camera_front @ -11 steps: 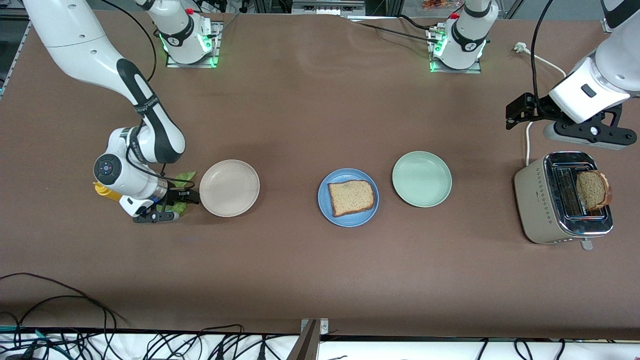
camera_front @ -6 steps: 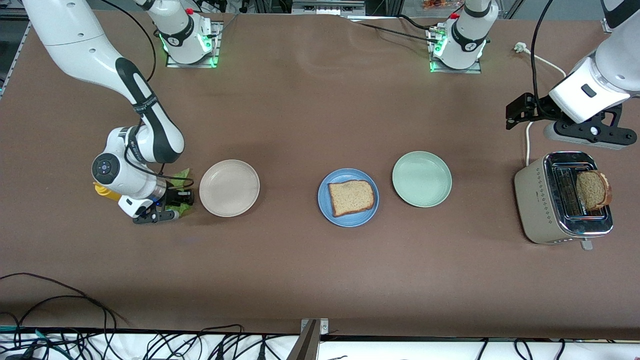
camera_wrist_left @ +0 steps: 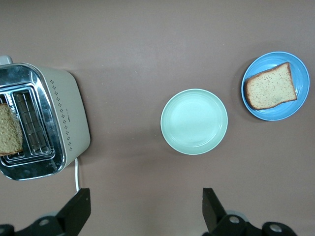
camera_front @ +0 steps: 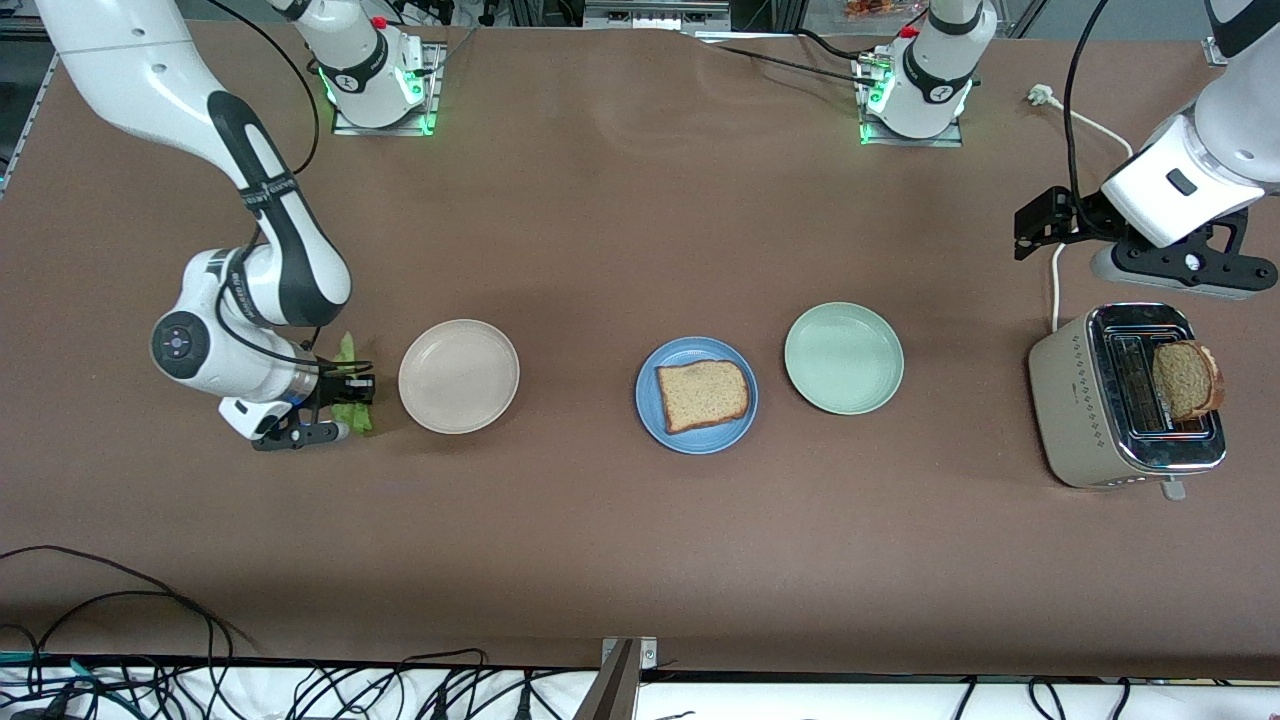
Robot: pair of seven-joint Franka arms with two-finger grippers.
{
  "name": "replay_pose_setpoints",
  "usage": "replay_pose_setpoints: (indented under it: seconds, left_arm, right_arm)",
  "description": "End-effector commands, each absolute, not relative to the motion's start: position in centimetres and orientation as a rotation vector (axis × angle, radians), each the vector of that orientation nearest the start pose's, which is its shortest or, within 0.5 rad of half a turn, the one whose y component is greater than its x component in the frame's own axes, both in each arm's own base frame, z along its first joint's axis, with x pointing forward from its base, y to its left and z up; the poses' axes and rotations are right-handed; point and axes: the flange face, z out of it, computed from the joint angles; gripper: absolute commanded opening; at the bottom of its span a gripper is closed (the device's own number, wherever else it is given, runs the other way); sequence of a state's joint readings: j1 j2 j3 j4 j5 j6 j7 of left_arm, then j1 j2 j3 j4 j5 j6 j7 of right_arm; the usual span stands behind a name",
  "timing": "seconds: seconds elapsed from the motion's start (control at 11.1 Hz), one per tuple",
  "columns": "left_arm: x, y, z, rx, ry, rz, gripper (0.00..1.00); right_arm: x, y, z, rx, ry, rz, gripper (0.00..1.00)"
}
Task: Make sandwich in blue plate with both arms
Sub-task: 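Carry the lettuce leaf with the right gripper over the bread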
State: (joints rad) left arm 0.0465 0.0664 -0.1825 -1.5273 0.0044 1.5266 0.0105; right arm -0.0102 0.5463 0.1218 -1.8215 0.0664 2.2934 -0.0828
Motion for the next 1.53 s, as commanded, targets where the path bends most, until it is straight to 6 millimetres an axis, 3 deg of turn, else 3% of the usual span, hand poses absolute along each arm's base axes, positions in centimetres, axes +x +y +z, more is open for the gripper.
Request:
replay_pose_setpoints:
  seconds: [0.0,0.18,0.36,0.72,0.9,1.08,1.44]
  left_arm:
    - [56.1,-6.8,61.3,-3.120,0.213,0.074,1.00]
    - [56.2,-6.7,61.2,-3.121,0.211,0.077,1.00]
    - [56.1,-6.8,61.2,-3.120,0.213,0.077,1.00]
    - [56.2,-6.8,61.3,-3.120,0.213,0.072,1.00]
    - [56.2,-7.2,61.3,-3.120,0.222,0.069,1.00]
    - [56.1,-7.5,61.3,-3.119,0.230,0.069,1.00]
    - [56.0,-8.3,61.4,-3.118,0.253,0.064,1.00]
  right_arm:
    - [65.2,7.9,27.6,-2.993,-0.197,0.129,0.00]
    - [65.0,9.6,30.0,-3.002,-0.141,0.130,0.00]
    - [64.0,13.9,31.9,-3.015,-0.029,0.142,0.00]
    - [60.5,25.6,34.7,-3.045,0.166,0.177,0.00]
    - [58.2,32.4,35.3,-3.062,0.288,0.154,0.00]
    - [56.1,37.6,34.8,-3.076,0.379,0.139,0.00]
    - [53.9,46.8,32.9,-3.050,0.603,0.093,0.00]
